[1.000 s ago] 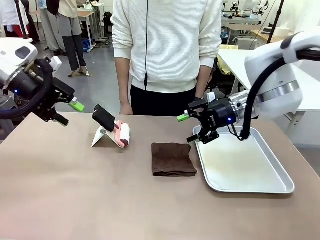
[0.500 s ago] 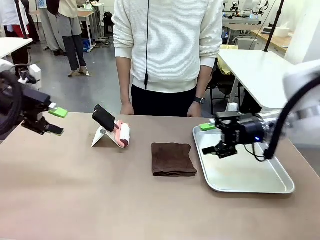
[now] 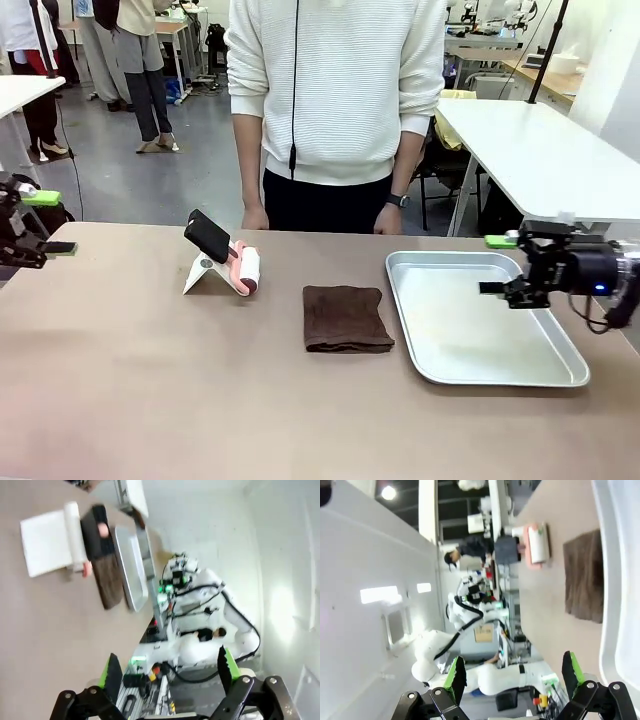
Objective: Clean the surface of the table.
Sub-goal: Return the Lint Roller and towel to their original positions.
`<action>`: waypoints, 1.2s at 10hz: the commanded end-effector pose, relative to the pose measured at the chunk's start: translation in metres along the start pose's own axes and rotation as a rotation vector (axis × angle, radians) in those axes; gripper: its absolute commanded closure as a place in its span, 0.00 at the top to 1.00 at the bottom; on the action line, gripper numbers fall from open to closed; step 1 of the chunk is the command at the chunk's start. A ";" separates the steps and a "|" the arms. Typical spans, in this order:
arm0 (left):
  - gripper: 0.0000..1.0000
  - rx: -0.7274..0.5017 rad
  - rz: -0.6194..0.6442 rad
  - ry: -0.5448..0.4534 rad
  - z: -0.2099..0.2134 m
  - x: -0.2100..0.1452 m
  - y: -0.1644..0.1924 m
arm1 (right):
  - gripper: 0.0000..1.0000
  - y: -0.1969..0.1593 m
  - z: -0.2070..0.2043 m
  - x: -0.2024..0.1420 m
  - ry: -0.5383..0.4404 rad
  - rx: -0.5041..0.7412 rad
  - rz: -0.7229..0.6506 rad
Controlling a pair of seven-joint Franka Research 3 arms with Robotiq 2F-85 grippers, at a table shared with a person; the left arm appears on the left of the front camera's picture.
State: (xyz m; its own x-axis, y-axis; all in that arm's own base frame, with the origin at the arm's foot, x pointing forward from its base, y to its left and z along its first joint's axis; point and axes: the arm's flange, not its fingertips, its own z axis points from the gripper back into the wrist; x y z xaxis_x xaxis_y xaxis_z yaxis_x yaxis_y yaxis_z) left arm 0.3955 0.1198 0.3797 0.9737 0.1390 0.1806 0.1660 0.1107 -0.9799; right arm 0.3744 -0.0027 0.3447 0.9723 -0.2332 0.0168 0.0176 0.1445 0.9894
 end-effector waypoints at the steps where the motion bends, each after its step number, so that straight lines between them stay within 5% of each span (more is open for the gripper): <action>1: 1.00 -0.052 -0.007 -0.065 0.010 0.012 0.018 | 1.00 -0.018 0.033 -0.016 -0.061 0.021 0.019; 4: 1.00 -0.003 0.008 -0.117 0.015 0.024 0.039 | 1.00 -0.040 0.060 -0.012 -0.177 0.083 -0.037; 12: 1.00 -0.016 0.026 -0.069 0.020 0.013 0.032 | 1.00 -0.025 0.061 0.004 -0.124 0.034 -0.041</action>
State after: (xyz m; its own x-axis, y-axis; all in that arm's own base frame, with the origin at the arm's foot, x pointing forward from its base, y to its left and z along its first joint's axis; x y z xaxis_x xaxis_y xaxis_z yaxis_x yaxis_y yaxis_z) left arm 0.4156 0.1463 0.3485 0.9627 0.2168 0.1618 0.1433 0.0985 -0.9848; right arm 0.3638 -0.0675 0.3242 0.9333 -0.3589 -0.0133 0.0492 0.0911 0.9946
